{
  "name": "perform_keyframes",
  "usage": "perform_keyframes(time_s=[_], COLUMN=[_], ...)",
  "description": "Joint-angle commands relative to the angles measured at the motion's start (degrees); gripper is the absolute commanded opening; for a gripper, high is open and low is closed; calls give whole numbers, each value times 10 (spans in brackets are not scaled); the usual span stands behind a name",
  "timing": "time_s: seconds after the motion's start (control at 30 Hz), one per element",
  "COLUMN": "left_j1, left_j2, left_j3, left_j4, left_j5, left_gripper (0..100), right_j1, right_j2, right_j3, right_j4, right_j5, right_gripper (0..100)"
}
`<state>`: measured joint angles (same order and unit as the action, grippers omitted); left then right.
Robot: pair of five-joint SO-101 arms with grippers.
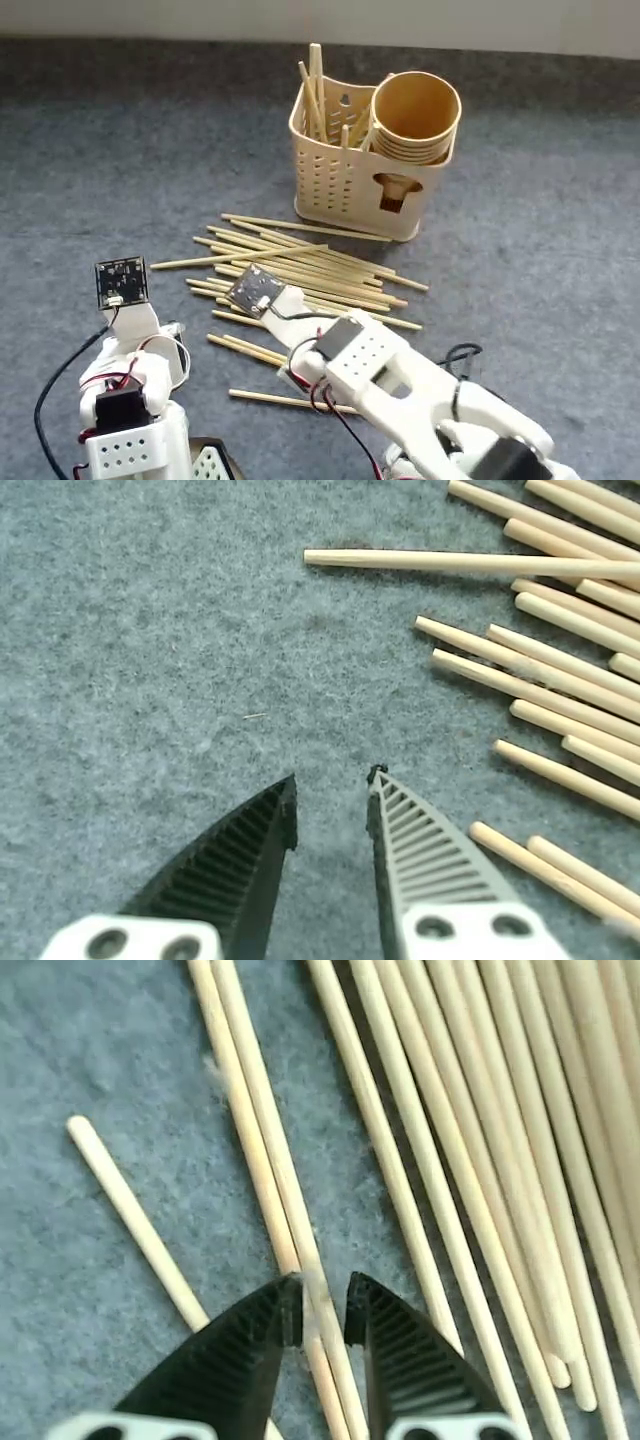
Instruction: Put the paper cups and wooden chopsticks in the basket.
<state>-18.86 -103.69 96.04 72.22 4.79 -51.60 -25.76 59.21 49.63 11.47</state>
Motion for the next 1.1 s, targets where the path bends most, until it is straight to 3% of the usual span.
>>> perform_keyframes(time_s=[0.0, 0.33, 0.6, 0.73, 0.9, 1.07], left_j1=[-3, -3, -3, -3, -3, -3], left_j2=[1, 1, 1, 1, 1, 1], left_j3=[12, 12, 12, 12, 12, 12], left_j4=[2, 2, 2, 2, 2, 2], left_j5=[-1, -1, -1, -1, -1, -1], left_gripper=[130, 130, 130, 130, 130, 130], right_j1=[-3, 0, 6, 11, 58, 86], right_j2=[44, 147, 185, 180, 167, 58], right_j3=[-53, -70, -99, -113, -133, -133], right_j4=[-12, -42, -15, -7, 42, 54], right_j5=[7, 9, 57, 58, 58, 58], right_gripper=[79, 78, 77, 0, 6, 6])
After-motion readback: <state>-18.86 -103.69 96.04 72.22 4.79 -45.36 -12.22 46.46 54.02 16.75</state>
